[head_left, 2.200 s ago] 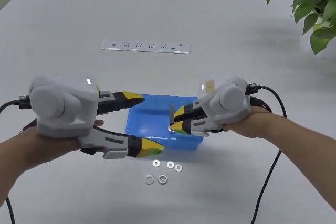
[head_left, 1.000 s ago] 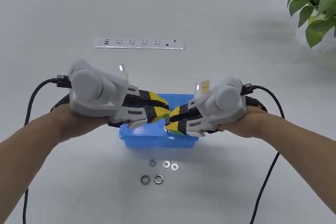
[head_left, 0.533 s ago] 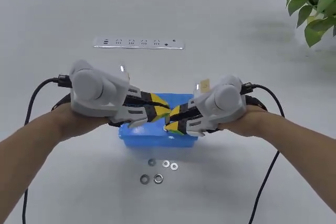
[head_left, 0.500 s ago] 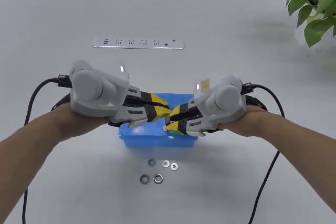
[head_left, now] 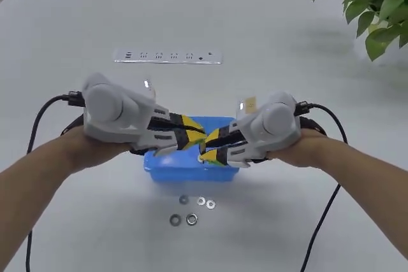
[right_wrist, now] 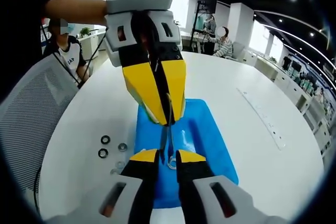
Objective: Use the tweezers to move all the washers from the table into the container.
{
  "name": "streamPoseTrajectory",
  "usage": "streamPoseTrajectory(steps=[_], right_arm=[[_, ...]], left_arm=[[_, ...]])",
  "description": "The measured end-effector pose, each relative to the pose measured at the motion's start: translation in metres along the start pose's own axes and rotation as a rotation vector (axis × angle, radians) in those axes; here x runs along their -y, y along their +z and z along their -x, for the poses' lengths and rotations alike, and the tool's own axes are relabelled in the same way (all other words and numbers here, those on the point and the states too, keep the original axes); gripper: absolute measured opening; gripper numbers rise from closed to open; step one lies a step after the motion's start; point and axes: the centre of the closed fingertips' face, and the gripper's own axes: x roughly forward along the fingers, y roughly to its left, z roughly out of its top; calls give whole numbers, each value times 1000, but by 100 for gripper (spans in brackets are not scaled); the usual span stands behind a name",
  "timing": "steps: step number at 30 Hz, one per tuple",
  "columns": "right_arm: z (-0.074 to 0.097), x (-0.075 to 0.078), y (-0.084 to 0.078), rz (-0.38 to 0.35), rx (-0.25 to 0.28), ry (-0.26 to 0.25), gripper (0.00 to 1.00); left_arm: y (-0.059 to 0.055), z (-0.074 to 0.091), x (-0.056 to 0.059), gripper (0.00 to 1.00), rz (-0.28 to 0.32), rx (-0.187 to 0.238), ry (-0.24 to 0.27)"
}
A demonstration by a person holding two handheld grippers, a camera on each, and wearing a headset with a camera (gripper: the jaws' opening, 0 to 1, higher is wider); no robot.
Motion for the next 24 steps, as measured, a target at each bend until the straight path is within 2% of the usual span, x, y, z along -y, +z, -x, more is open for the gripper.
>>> streamPoseTrajectory(steps=[13,24], right_arm=[[18,-5,12,-19,19,-38,23],[43,-14,16,-36,28,-80,34]], left_arm=[[7,10,5,5,4,-2,10],[15,19,9,5,-2,2,24]])
